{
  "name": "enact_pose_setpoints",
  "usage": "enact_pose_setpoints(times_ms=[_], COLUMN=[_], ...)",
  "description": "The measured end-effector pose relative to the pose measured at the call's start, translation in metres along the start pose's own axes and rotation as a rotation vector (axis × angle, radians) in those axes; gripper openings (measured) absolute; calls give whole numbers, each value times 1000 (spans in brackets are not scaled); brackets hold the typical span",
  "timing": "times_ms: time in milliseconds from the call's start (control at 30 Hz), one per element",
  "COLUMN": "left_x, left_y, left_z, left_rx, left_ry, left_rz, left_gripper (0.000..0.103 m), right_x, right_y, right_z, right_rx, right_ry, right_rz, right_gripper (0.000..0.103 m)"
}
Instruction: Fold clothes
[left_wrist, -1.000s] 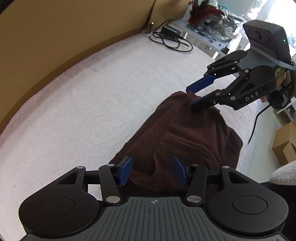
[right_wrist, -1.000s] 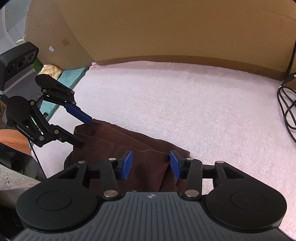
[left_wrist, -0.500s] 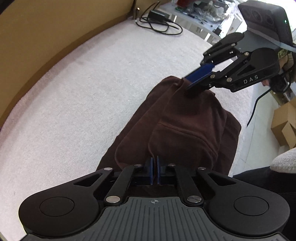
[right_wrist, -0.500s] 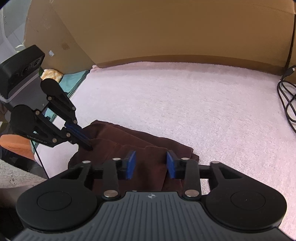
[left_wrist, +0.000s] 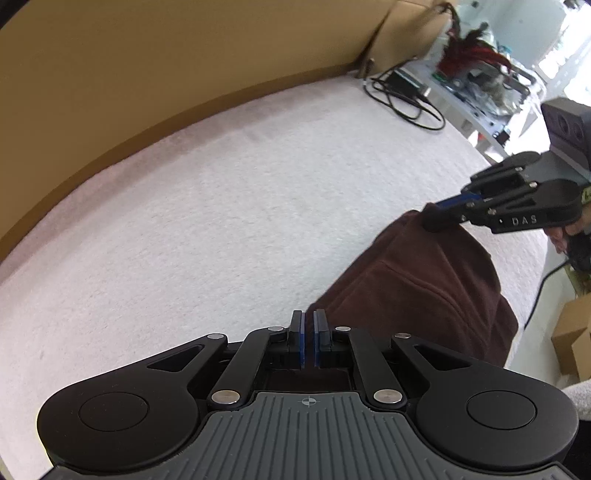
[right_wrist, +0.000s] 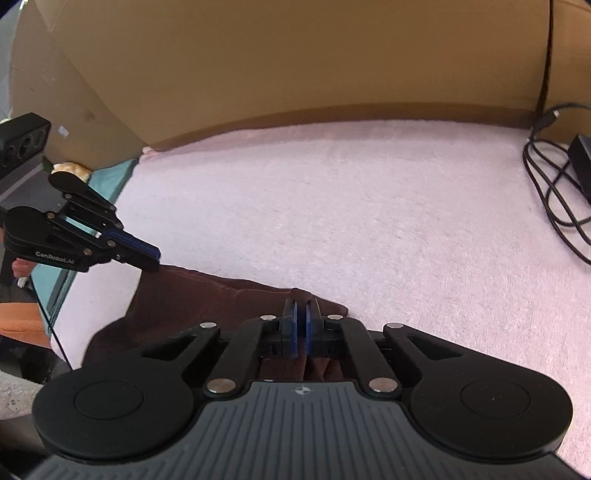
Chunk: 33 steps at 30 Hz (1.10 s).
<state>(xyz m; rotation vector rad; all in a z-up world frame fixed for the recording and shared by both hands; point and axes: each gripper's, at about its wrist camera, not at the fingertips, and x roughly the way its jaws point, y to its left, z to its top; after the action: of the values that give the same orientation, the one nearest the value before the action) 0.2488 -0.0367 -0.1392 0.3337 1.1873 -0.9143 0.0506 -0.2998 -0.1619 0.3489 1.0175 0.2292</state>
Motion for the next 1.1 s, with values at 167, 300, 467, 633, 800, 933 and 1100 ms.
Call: enact_pose_setpoints(times_ms=[167, 300, 467, 633, 800, 933, 1100], left_x=[-31, -34, -15, -16, -8, -5, -4], left_y=[13, 8, -1, -8, -3, -1, -4], left_z=[-25, -46, -76, -93, -99, -107, -110], left_rx=[-131, -196, -328, -411, -492, -552, -607], left_ry=[-90, -107, -93, -146, -143, -145, -170], left_rz=[-34, -76, -131, -171, -161, -177, -204], left_gripper=[29, 56, 56, 54, 53, 53, 44], right_x=[-25, -44, -37, -34, -40, -49, -54], right_y=[6, 21, 44, 44, 37, 30, 22], right_z=[-3, 2, 1, -11, -27, -42, -58], right_rx=[-8, -42, -123, -76, -22, 30, 92], right_ry=[-111, -171, -151, -140, -142, -156, -161], right_rz=[-52, 7, 49, 66, 66, 53, 45], right_gripper=[43, 50, 55, 56, 57, 57, 57])
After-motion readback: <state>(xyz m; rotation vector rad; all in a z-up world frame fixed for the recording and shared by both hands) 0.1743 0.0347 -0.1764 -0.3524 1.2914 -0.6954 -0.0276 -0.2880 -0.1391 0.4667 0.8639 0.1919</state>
